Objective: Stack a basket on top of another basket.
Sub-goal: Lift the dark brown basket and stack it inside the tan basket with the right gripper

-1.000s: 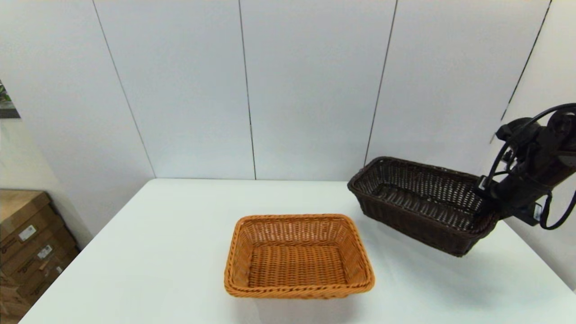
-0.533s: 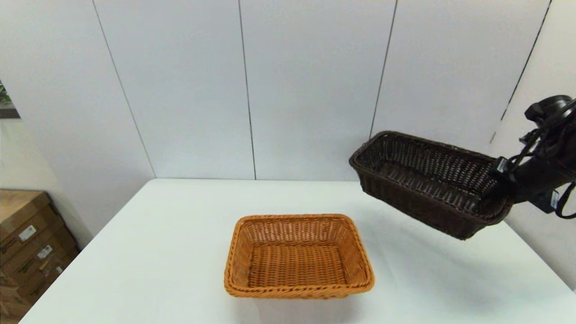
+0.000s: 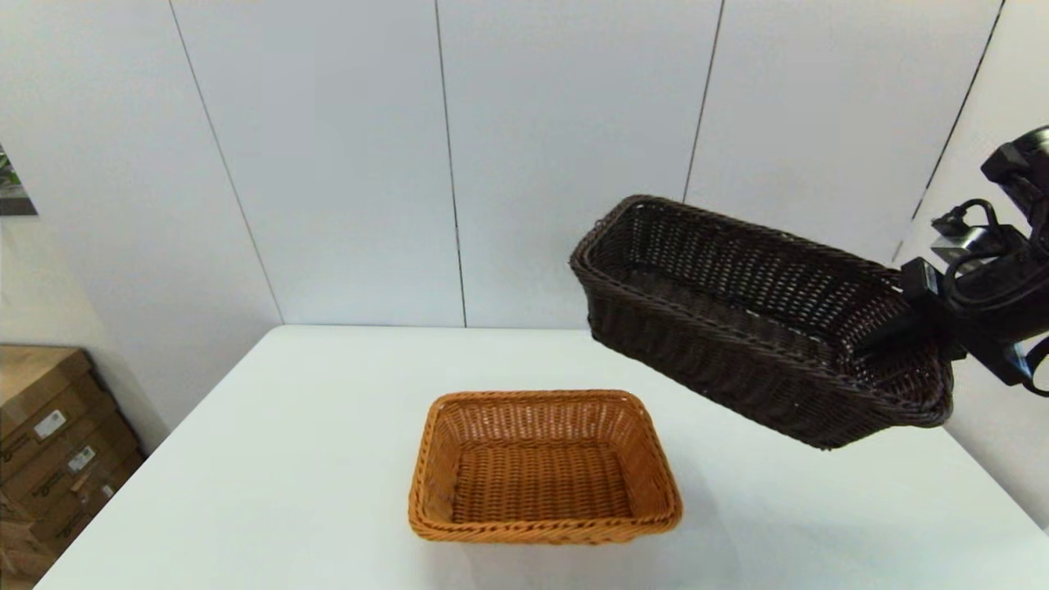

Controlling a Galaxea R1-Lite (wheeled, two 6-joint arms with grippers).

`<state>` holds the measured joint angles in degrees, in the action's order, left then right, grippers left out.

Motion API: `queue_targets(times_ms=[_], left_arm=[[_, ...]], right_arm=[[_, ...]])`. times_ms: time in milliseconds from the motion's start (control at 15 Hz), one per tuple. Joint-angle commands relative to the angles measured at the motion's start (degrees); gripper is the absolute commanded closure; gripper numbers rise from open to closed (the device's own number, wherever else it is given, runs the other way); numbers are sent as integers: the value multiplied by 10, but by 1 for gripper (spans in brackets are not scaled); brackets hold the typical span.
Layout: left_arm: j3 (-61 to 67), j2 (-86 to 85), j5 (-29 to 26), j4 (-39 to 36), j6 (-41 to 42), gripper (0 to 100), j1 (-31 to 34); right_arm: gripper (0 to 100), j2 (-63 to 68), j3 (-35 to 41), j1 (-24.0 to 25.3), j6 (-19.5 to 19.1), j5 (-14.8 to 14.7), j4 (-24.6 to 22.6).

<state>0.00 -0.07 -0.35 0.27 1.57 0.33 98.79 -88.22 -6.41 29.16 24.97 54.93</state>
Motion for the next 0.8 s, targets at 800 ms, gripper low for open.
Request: queue_targets(times_ms=[800], left_arm=[[1,0,0,0,0,0,0]], right_arm=[[100,-8,46,330,1,2,28]])
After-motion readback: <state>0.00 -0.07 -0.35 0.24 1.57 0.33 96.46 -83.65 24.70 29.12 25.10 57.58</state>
